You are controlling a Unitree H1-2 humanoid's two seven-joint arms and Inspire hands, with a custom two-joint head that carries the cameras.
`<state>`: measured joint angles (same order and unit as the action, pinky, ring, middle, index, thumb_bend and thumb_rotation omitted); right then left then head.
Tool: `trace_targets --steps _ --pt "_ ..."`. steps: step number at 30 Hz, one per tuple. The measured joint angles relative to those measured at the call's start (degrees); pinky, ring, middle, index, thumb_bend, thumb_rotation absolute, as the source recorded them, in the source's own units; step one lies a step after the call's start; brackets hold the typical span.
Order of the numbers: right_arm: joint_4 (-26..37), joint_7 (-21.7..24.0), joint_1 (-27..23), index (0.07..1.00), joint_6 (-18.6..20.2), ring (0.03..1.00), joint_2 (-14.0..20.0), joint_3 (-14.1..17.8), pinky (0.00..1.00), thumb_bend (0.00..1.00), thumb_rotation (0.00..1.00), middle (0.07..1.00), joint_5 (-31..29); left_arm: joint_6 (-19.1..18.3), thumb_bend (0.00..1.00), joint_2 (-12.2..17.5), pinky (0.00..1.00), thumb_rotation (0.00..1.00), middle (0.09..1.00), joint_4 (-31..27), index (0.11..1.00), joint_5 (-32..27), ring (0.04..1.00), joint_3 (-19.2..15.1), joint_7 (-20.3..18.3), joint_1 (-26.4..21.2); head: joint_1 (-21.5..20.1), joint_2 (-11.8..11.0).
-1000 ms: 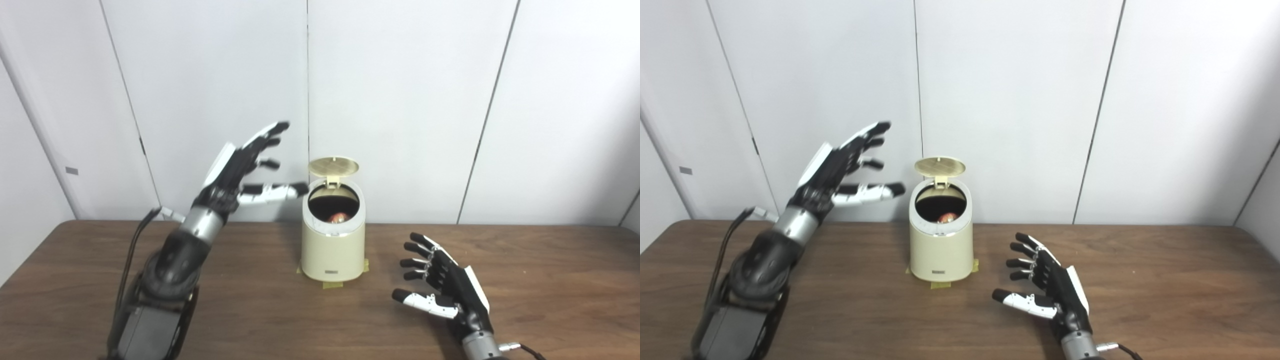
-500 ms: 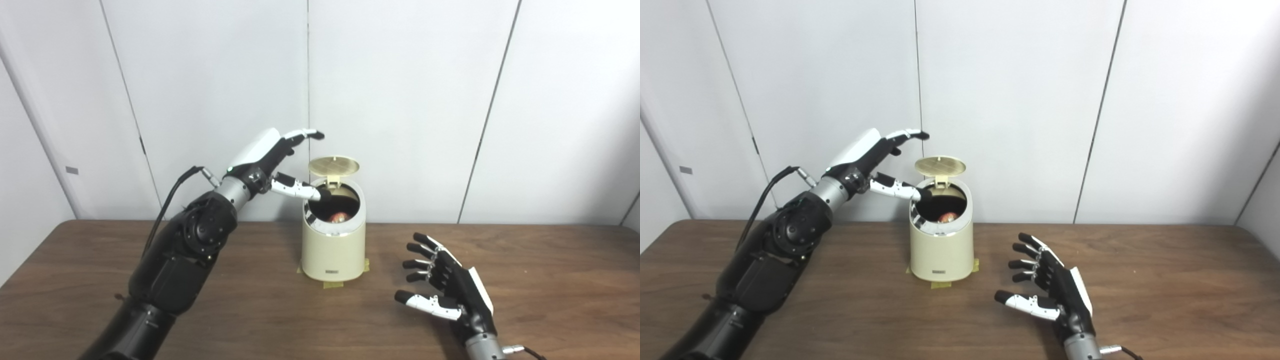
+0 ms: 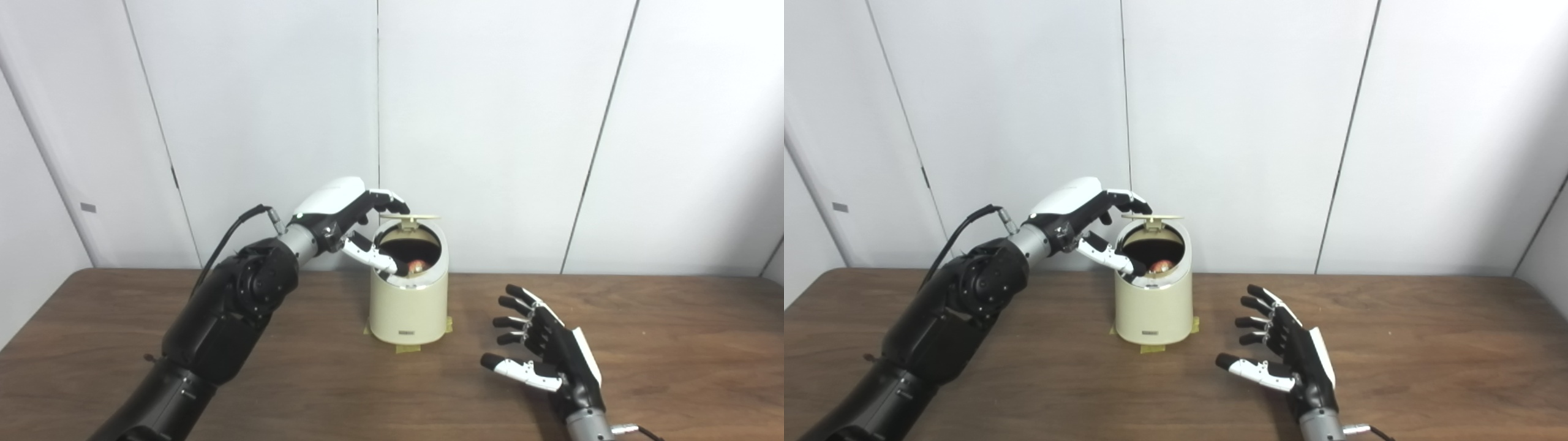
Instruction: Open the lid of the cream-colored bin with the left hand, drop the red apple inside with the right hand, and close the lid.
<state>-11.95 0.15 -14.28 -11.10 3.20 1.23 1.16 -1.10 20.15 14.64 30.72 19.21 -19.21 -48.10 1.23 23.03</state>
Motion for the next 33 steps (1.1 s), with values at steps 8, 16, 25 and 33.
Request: trace_targets --steps 8,16,25,33 --pt "0.0 -0.1 0.0 0.824 0.0 0.659 0.0 -0.4 0.54 0.82 0.14 0.801 0.8 -0.1 1.0 1.0 0.74 0.39 0.812 -6.3 0.788 -0.2 0.847 -0.2 -3.7 2.5 0.0 0.3" --pt "0.1 -0.1 0.0 0.828 0.0 0.662 -0.1 -0.5 0.54 0.81 0.14 0.804 1.1 -0.2 1.0 2.1 0.83 0.4 0.825 -10.1 0.798 1.3 0.872 0.0 -6.0 3.5 -0.2 0.7" --pt "0.3 -0.2 0.2 0.827 0.4 0.663 -0.1 -0.5 0.54 0.82 0.15 0.803 1.6 1.1 1.0 4.1 1.0 0.39 0.814 -11.7 0.809 10.0 0.91 3.6 -7.4 3.5 -0.5 1.3" --pt "1.6 -0.3 0.5 0.82 1.3 0.65 -0.3 -0.6 0.53 0.83 0.15 0.794 2.0 2.5 1.0 4.2 1.0 0.39 0.801 -11.7 0.798 13.3 0.925 4.5 -8.2 3.5 -0.7 1.7"
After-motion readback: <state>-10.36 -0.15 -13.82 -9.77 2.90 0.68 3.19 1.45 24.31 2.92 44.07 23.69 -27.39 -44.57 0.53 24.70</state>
